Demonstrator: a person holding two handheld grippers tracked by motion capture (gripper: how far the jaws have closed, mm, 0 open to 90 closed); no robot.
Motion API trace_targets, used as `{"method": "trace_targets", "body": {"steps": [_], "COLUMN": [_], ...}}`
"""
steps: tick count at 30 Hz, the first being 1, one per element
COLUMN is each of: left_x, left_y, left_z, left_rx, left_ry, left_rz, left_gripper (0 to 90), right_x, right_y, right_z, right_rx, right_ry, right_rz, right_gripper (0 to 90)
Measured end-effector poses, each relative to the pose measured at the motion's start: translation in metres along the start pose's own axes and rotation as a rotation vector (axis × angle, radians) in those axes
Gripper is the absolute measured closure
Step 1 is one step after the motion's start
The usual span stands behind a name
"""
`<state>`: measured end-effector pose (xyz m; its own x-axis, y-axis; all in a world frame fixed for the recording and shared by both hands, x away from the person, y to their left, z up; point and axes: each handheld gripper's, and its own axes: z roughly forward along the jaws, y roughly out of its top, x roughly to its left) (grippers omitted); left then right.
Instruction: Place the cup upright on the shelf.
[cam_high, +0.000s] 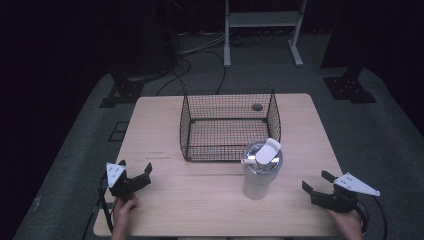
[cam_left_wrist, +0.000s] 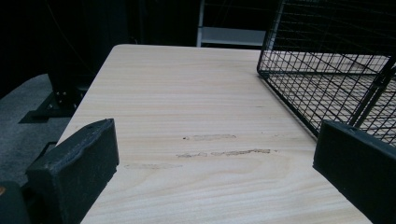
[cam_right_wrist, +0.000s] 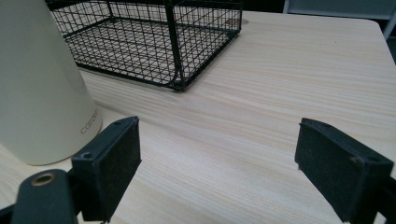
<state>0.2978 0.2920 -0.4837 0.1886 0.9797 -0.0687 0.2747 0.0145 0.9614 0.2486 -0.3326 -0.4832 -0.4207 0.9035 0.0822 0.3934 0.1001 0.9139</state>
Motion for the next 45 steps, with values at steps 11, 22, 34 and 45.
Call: {"method": "trace_targets", "body": {"steps": [11,22,34,45], "left_x": [0.0,0.0,0.0,-0.001], "left_y": [0.0,0.0,0.0,0.0], "left_z": [-0.001,0.0,0.0,0.0], "left_rx": [0.0,0.0,0.0,0.0], "left_ry": [-0.006,-0.004,-0.004,-0.005], "left_rz": [0.0,-0.003,0.003,0.006], "left_gripper": [0.0,0.0,0.0,0.0], "right_x": [0.011,0.024,0.042,0.06], "right_y": [0.015,0.032,0.035,0.037], "right_z": [-0.003,-0.008,-0.002,0.002], "right_rx": [-0.014,-0.026,-0.002,0.009], "right_ry": [0.049,0.098,0.146,0.202], "right_rz": [-0.05,-0.104,-0.155,-0.199], "right_gripper": [13.5,12.9,12.6,12.0]}}
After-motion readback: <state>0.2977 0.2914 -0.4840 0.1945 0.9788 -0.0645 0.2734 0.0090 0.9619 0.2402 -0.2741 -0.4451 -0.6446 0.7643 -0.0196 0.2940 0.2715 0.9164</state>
